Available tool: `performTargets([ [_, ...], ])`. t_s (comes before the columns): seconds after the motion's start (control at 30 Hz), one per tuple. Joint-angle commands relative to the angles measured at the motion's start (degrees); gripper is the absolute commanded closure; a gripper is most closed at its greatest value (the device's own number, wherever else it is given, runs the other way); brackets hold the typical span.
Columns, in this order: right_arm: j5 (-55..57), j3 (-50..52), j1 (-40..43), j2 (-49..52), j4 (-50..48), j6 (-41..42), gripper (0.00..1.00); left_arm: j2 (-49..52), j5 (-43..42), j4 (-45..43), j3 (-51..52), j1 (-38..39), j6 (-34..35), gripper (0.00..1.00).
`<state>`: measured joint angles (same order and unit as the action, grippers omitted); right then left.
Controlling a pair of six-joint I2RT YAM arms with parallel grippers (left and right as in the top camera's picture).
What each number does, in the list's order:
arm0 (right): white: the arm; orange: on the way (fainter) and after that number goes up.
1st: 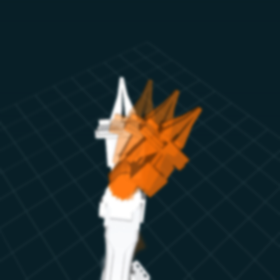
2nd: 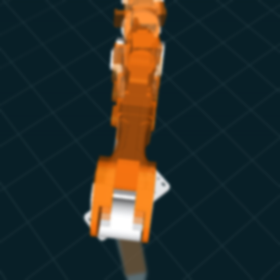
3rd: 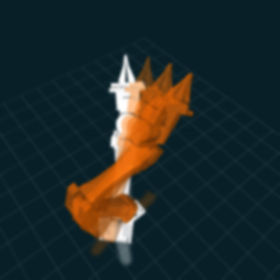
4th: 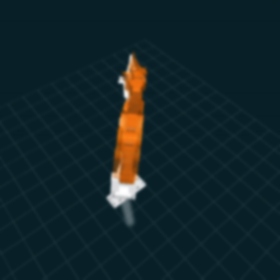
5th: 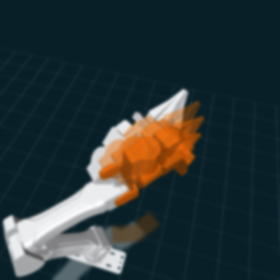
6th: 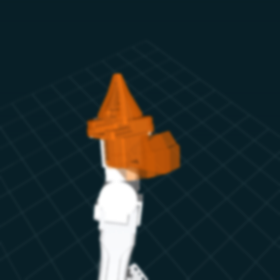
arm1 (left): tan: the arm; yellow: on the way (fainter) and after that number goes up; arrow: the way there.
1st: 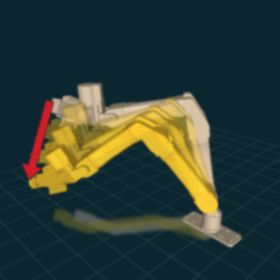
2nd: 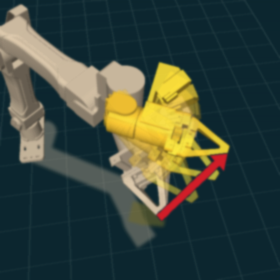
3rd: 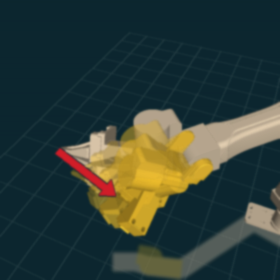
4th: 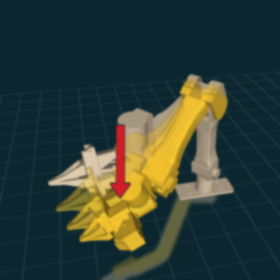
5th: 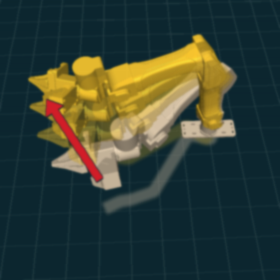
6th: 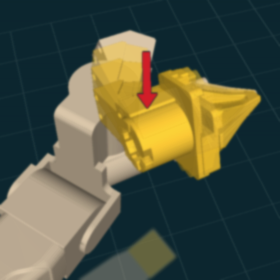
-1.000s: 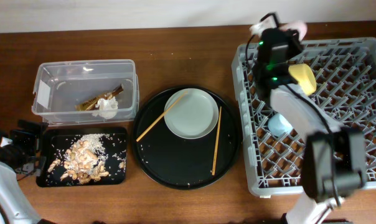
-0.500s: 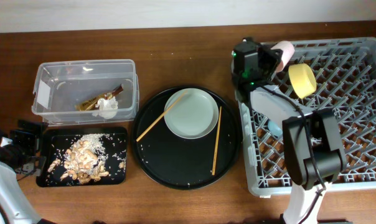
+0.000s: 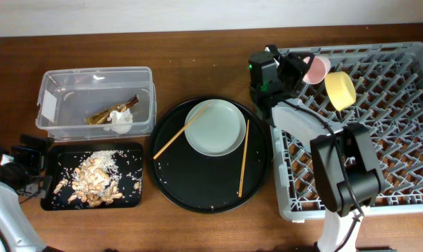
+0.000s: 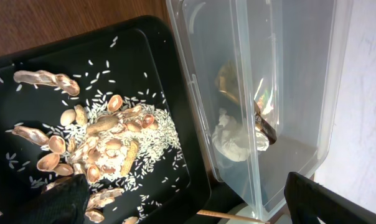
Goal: Sort waste into correct bins and load items into the dishwasher rack
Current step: 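Carry the pink cup to the rack's far left and set it upside down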
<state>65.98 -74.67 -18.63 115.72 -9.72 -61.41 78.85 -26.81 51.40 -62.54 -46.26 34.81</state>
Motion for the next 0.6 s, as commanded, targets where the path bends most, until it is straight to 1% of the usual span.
performTargets([
  [0.0, -7.0, 0.5, -0.4, -7.8, 9.8, 12.2, 0.35, -0.8, -0.2, 0.0, -0.9, -0.3, 0.3, 0.01],
  [0.03, -11.1, 0.4, 0.0, -10.2, 14.5, 16.2, 0.31, -0.8, -0.2, 0.1, -0.9, -0.3, 0.3, 0.01],
  [0.07, -15.5, 0.2, 0.8, -12.7, 18.9, 20.3, 0.30, -0.8, -0.2, 0.1, -0.9, -0.3, 0.3, 0.01],
  [0.17, -30.8, -2.8, 6.7, -19.4, 30.2, 33.9, 0.29, -0.8, -0.2, 0.1, -0.9, -0.3, 0.3, 0.01],
  [0.23, -44.3, -6.6, 11.8, -21.8, 37.0, 40.6, 0.28, -0.8, -0.2, 0.1, -0.9, -0.3, 0.3, 0.01],
  [0.27, -51.6, -8.7, 14.2, -22.2, 39.7, 42.1, 0.29, -0.8, -0.2, 0.1, -0.9, -0.3, 0.3, 0.01],
  [0.3, -58.6, -10.9, 17.0, -22.3, 41.9, 43.4, 0.33, -0.8, -0.2, 0.1, -0.9, -0.3, 0.3, 0.01],
  [0.37, -66.3, -12.7, 20.8, -22.0, 42.3, 45.3, 0.44, -0.8, -0.2, 0.1, -0.9, -0.3, 0.3, 0.01],
  [0.43, -72.6, -12.9, 25.5, -21.7, 39.5, 48.9, 0.82, -0.8, -0.2, 0.1, -0.9, -0.3, 0.3, 0.01],
  [0.47, -75.3, -12.9, 26.9, -21.1, 38.6, 50.7, 0.96, -0.8, -0.2, 0.1, -0.9, -0.3, 0.3, 0.01],
  [0.53, -83.6, -12.9, 30.0, -18.6, 36.8, 53.5, 0.96, -0.8, -0.2, 0.1, -0.9, -0.3, 0.3, 0.01],
  [0.57, -88.1, -12.9, 31.1, -16.7, 35.9, 53.6, 0.96, -0.8, -0.2, 0.1, -0.9, -0.3, 0.3, 0.01],
])
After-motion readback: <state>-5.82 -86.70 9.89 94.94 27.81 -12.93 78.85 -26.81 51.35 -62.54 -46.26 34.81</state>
